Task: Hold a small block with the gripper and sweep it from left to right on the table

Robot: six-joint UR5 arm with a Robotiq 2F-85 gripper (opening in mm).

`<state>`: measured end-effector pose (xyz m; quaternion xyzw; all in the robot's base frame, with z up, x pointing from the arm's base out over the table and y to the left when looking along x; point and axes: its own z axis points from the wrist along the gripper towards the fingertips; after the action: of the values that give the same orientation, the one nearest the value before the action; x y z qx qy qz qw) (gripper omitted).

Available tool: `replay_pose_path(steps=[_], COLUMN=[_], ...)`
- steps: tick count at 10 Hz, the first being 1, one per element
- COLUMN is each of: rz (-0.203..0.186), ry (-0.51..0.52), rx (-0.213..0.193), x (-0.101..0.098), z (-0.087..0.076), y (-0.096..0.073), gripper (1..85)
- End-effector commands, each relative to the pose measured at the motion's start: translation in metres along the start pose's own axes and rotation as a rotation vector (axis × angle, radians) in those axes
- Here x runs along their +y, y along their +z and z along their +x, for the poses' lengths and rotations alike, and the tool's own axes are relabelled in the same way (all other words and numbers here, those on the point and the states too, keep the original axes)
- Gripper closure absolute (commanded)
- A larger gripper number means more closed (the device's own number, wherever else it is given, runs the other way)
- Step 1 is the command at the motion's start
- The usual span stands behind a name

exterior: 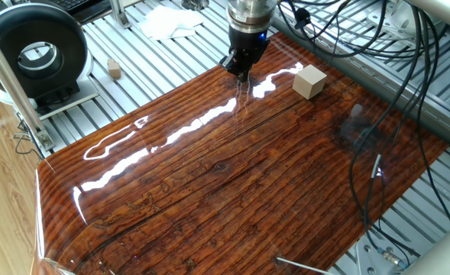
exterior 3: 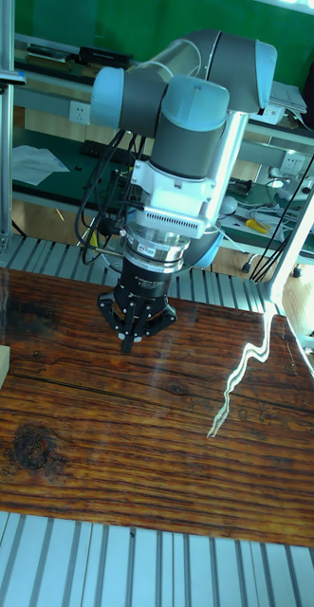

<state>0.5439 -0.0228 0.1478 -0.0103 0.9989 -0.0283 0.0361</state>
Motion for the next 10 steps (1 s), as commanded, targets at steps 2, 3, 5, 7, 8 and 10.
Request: replay_pose_path(steps=[2, 3, 5, 7, 8, 10], rz=[0.001, 0.011, 0.004, 0.052, 0.002, -0.091], ry=[-0.006, -0.019, 0.004, 0.048, 0.068, -0.049], rx=[0.007, -0.009, -0.008, 0.020, 0.027, 0.008], x=[-0.001, -0.004, -0.002, -0.014, -0.001, 0.023], z=[0.004, -0.001, 0.000, 0.007, 0.009, 0.004], y=[0.002, 0.002, 0.002, 0.001, 0.001, 0.001], gripper=[84.7, 84.7, 84.7, 84.7, 84.7, 84.7])
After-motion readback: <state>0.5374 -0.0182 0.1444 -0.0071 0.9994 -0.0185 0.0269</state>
